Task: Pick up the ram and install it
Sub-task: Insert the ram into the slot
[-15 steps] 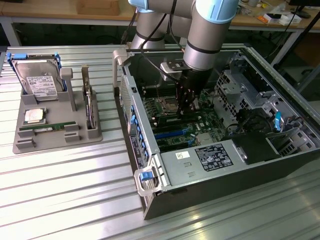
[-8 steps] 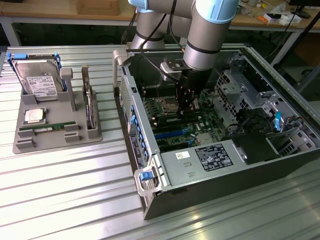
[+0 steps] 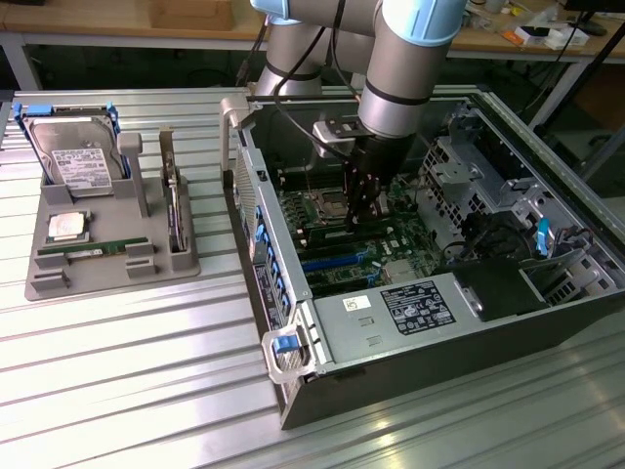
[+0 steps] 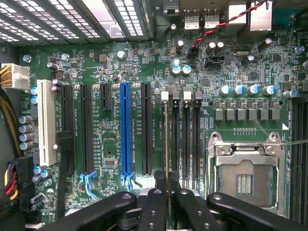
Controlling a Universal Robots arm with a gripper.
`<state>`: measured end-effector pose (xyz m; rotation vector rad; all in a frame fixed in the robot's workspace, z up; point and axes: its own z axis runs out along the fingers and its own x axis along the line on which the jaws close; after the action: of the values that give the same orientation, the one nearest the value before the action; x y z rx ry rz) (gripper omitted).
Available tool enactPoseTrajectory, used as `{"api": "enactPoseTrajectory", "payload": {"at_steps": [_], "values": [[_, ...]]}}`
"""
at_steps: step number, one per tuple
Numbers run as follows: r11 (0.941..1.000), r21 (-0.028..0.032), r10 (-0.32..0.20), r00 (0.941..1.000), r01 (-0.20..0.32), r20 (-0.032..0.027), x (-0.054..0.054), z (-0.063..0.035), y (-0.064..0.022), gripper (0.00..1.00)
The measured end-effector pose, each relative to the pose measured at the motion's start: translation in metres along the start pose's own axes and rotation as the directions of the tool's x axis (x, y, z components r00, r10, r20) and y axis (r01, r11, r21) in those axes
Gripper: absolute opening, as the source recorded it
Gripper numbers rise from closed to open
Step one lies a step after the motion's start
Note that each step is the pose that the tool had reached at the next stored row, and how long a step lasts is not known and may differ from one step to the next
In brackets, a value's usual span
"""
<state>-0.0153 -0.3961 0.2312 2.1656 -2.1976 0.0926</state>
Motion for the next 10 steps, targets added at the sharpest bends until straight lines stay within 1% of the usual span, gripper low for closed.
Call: {"api": "enactPoseTrajectory", "payload": {"at_steps": [10], "values": [[1.0, -0.0007, 0.008, 1.0, -0.008, -0.0001, 0.0, 0.0, 0.0, 0.13]]}}
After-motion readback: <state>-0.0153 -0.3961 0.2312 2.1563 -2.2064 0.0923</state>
